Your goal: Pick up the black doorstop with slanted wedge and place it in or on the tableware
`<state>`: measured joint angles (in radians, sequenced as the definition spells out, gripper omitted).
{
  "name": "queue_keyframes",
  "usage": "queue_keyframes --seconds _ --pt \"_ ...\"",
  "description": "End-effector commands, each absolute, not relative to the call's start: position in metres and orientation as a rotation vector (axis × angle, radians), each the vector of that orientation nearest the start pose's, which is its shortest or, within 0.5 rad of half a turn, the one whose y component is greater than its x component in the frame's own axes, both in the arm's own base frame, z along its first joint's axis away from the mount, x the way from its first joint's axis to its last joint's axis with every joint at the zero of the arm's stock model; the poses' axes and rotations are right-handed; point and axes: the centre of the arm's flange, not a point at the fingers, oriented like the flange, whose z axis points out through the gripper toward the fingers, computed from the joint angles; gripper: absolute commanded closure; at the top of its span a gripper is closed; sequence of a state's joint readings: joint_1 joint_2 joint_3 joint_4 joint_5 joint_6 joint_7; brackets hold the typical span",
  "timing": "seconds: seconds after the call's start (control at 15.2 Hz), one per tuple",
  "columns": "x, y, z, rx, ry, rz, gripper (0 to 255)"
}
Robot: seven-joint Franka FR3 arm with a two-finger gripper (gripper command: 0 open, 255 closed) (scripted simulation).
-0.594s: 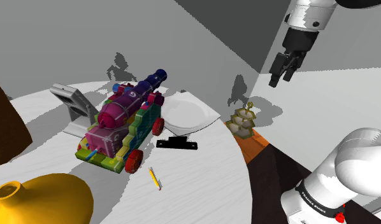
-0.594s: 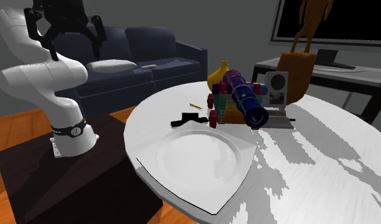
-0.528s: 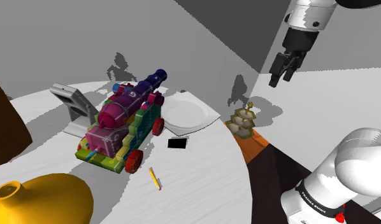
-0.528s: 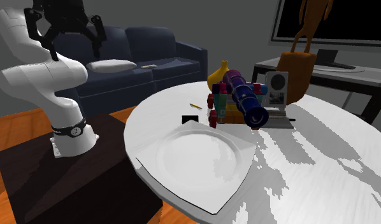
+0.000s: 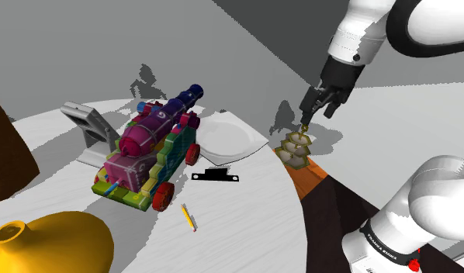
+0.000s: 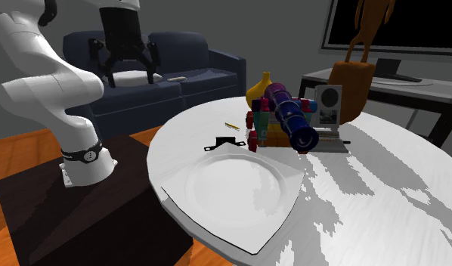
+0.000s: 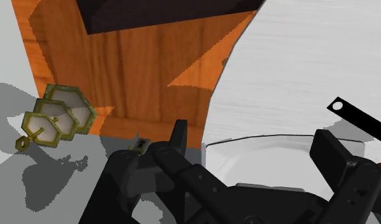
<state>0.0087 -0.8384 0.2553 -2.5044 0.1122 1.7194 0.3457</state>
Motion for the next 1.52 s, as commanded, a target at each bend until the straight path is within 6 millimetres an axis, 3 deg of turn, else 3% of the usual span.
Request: queue_keyframes --seconds 0.0,0.59,1.25,1.32,1.45 --pt "0.296 0.128 0.520 -3.189 0.336 -0.140 0" --pt "0.319 0.227 0.454 -3.163 0.565 -0.348 0" --pt "0.371 0.329 0.382 -3.097 0.816 -0.578 0" --pt "0.378 0.339 0.375 -3.088 0.841 -0.600 0" --pt "0.381 0.339 0.369 -3.086 0.846 -0.605 0"
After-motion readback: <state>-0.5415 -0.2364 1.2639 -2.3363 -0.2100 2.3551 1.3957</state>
